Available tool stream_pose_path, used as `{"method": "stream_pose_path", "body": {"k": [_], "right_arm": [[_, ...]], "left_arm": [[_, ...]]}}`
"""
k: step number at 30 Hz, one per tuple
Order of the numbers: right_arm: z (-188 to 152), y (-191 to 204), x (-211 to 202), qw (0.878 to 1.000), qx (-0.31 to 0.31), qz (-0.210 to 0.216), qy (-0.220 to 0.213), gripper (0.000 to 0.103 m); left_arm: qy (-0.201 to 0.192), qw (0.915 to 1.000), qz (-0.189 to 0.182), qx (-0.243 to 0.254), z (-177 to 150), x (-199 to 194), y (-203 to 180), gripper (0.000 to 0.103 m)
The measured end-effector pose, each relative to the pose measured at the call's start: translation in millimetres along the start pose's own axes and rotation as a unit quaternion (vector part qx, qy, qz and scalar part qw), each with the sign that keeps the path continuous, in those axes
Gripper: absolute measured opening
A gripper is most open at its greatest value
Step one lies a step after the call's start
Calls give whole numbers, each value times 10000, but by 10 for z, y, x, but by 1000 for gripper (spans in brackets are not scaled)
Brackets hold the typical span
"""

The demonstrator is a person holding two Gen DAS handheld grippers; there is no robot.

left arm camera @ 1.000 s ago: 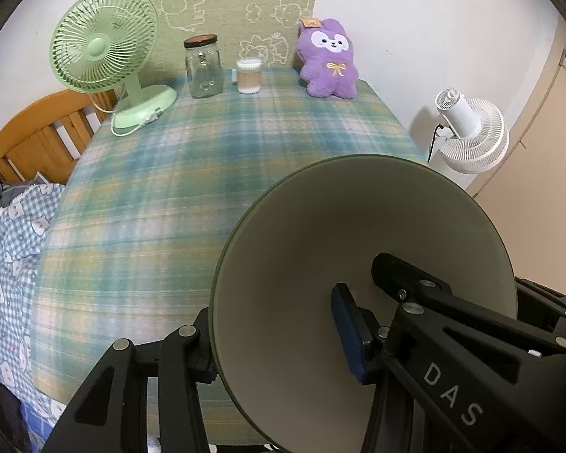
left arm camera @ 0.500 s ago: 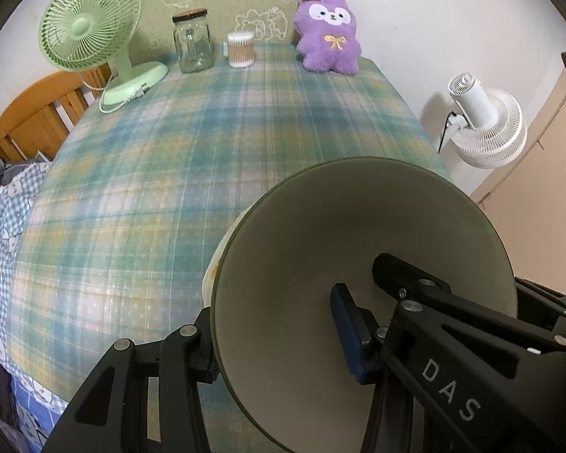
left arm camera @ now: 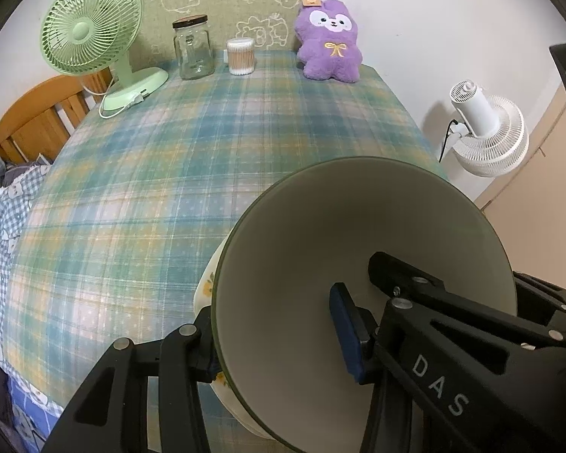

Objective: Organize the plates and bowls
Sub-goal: 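Lower the bowl stack onto the plates and open both grippers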

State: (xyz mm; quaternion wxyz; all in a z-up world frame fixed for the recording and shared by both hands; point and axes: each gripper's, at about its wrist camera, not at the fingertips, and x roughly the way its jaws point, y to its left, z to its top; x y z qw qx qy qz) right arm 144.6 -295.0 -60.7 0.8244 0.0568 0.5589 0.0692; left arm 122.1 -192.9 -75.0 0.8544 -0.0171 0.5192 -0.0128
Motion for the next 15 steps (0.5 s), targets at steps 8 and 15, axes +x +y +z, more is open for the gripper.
{"method": "stream_pose_path", "body": {"k": [8,15], "right_arm": [[36,12,-106,9997,-111,-163,-163,72],[64,49,-348,9983,1,-271,-517,79]], "left_arm": [[-65,9998,-156,-56,25,-79,77,63],[-426,9990,-38,102,99,-311,166,80]]}}
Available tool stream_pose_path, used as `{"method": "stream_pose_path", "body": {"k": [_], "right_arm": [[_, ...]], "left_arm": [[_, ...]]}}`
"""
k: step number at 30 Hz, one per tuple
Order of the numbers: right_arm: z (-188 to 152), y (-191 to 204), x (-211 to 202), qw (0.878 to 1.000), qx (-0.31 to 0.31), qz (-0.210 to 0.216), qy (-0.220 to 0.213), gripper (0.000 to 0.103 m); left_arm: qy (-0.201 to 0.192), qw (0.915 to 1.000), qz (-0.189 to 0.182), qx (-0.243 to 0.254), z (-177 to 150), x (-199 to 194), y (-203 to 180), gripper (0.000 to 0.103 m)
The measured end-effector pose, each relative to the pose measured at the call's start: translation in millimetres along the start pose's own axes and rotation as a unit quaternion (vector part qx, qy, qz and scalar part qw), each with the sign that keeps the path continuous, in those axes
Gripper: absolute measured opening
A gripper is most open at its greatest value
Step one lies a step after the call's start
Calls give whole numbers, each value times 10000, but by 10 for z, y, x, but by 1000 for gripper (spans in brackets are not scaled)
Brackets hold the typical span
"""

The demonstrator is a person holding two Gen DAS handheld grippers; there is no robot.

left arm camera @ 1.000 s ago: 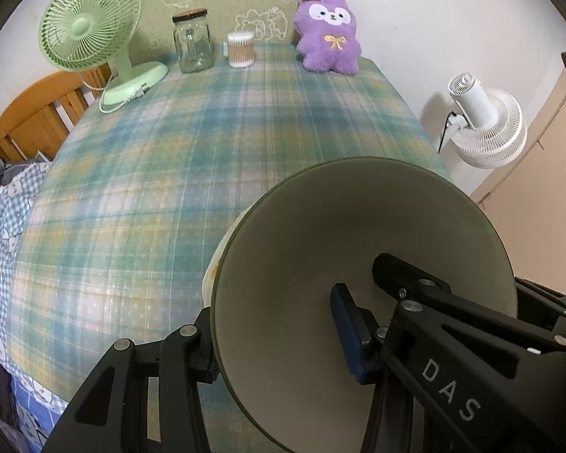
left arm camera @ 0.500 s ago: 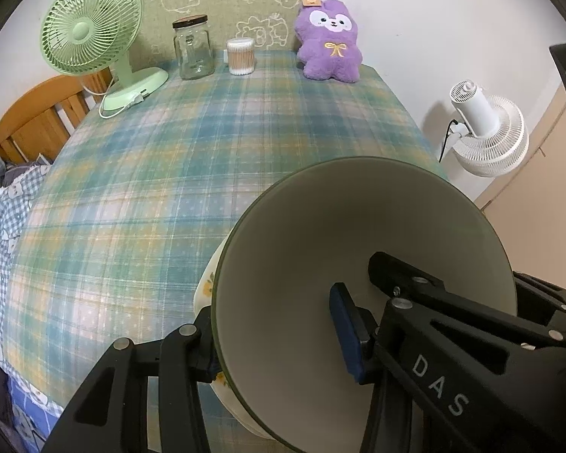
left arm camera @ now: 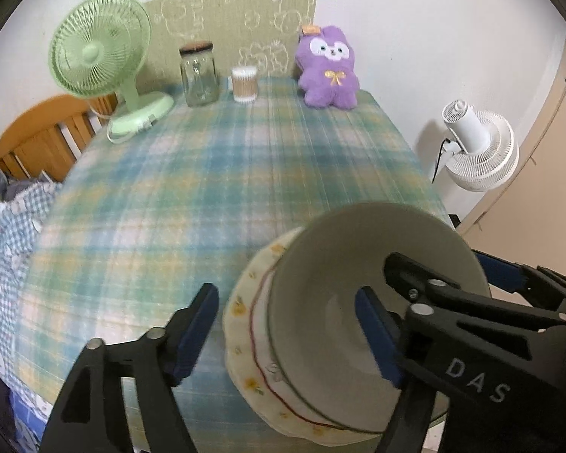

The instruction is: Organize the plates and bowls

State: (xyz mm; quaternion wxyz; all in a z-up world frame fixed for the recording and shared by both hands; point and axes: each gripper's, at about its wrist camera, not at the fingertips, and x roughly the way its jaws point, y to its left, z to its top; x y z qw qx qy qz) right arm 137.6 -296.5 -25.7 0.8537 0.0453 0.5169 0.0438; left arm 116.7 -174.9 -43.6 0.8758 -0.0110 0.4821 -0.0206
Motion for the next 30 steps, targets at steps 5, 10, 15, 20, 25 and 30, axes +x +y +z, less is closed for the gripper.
{"method": "stream_pose_path", "body": {"k": [5,10,15,20,25,30], "right_arm": [[43,129,-209,9992,9,-237,-322,83],[33,374,-462,9962,17,-450,-739,84],[10,733,-653,9943,117,-561,-900,84],[-69,1182,-754,9929,107,-564,-1042,83],[-162,1611,-851,9899,223,-699,-1209,83],[-231,1900,-921,9875,381,-790,-1307,83]], "left_arm": [[-258,9995,-5,171,80,-177,96,85],[-575,9980,-125,230,123,-376,324,91],[-768,9964,-185,312,140,-575,662,92],[-879,9951,-110,433,115,-777,1077,93],[-1019,9937,-111,448,71,-956,1542,93],[-1153,9922,-49,472,59,-1067,1880,93]]}}
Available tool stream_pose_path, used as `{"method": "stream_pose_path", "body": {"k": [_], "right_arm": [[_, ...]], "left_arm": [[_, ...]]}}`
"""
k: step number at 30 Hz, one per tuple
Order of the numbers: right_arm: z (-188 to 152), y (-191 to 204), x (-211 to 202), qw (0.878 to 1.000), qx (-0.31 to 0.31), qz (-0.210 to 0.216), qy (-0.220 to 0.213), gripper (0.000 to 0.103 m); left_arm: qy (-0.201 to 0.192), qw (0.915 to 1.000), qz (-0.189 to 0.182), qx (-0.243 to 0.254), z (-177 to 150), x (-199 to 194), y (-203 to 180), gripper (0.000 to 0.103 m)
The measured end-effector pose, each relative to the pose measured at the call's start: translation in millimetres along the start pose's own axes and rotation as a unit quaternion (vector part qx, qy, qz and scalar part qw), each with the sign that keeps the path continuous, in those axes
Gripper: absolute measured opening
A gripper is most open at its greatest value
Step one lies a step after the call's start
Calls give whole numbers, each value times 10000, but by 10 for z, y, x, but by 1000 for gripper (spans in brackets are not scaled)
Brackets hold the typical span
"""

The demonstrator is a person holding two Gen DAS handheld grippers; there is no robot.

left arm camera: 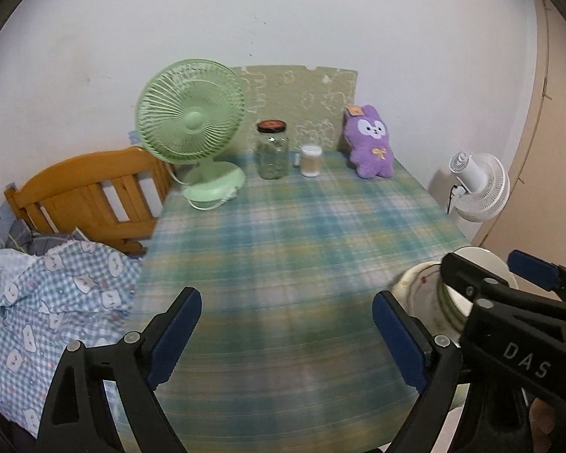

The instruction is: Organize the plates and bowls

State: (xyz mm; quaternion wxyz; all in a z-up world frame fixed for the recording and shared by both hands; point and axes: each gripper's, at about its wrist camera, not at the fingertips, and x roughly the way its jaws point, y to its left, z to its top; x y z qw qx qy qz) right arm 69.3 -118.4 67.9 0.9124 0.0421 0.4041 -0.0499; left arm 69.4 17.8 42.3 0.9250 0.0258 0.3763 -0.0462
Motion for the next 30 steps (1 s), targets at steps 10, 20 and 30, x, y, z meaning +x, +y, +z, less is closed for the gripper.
{"method": "stream_pose_path", "body": {"k": [10,20,30], "right_arm": [[-189,256,-250,9986,-175,-66,-492,83],[-510,38,-304,9965,-149,144,-809,90],[-844,-215,-196,9950,-48,54,-998,94]], "left_arm": [[-203,9992,308,-149,-206,-167,342,93],[-534,9969,463,-339,-466,-241,286,95],[-826,9947,450,-425,-767,-233,196,102]]}}
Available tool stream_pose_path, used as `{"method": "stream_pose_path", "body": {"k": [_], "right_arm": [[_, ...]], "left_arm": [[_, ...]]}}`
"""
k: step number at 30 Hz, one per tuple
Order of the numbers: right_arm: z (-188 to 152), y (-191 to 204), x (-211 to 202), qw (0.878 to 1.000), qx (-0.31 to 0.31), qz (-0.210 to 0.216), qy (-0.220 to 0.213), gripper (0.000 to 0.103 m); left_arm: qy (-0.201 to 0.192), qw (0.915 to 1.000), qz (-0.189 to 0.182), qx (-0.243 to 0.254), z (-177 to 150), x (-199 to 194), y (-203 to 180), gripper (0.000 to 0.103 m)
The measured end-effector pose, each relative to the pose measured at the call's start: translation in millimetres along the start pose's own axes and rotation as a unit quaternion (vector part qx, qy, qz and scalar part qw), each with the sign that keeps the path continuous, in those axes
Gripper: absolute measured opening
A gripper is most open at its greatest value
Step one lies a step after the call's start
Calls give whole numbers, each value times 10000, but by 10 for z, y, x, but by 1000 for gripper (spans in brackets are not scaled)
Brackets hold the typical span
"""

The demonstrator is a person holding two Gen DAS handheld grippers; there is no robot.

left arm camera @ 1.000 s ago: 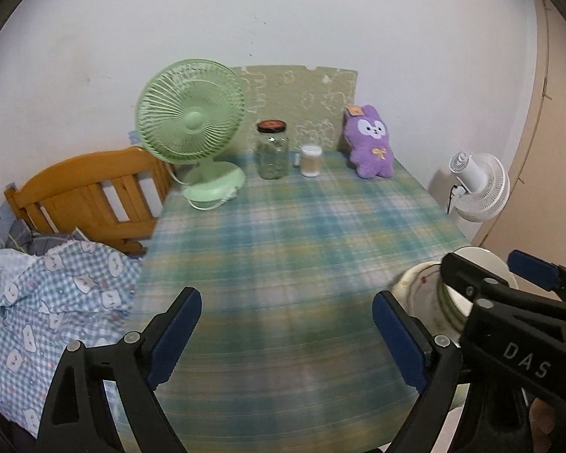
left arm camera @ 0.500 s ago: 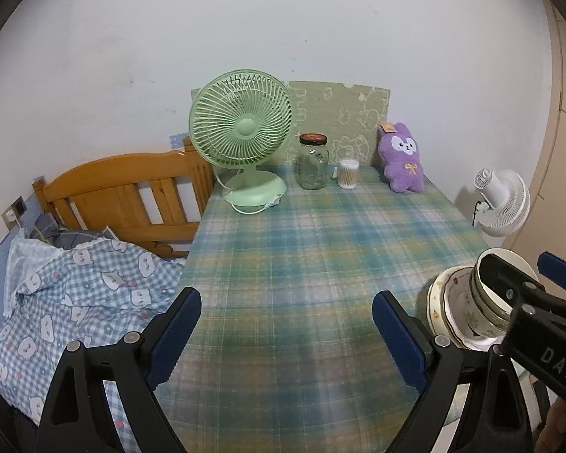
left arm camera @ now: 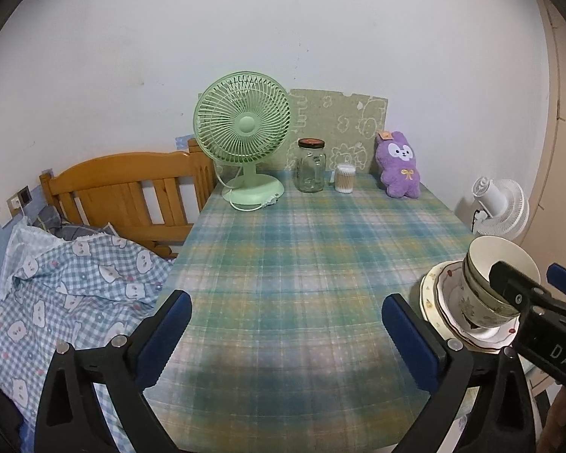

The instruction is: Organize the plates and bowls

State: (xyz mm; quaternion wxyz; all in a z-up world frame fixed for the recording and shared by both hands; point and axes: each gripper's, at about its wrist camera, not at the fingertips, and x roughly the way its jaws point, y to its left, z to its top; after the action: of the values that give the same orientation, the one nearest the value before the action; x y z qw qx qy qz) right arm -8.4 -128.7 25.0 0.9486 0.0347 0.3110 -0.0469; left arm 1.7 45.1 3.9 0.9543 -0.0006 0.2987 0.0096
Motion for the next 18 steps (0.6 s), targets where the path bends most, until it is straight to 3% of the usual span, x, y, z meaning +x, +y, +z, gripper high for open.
{"method": "stream_pose_path", "body": {"k": [5,18], "right_arm": [[-120,-62,15,9998,20,-129,-128,95],[-283,-46,91,9998,-45,29,-216,96]], "left_arm": [[-154,9999,-2,-51,-79,7,17,103],[-356,9994,28,-22,-195,-27,22,103]]}}
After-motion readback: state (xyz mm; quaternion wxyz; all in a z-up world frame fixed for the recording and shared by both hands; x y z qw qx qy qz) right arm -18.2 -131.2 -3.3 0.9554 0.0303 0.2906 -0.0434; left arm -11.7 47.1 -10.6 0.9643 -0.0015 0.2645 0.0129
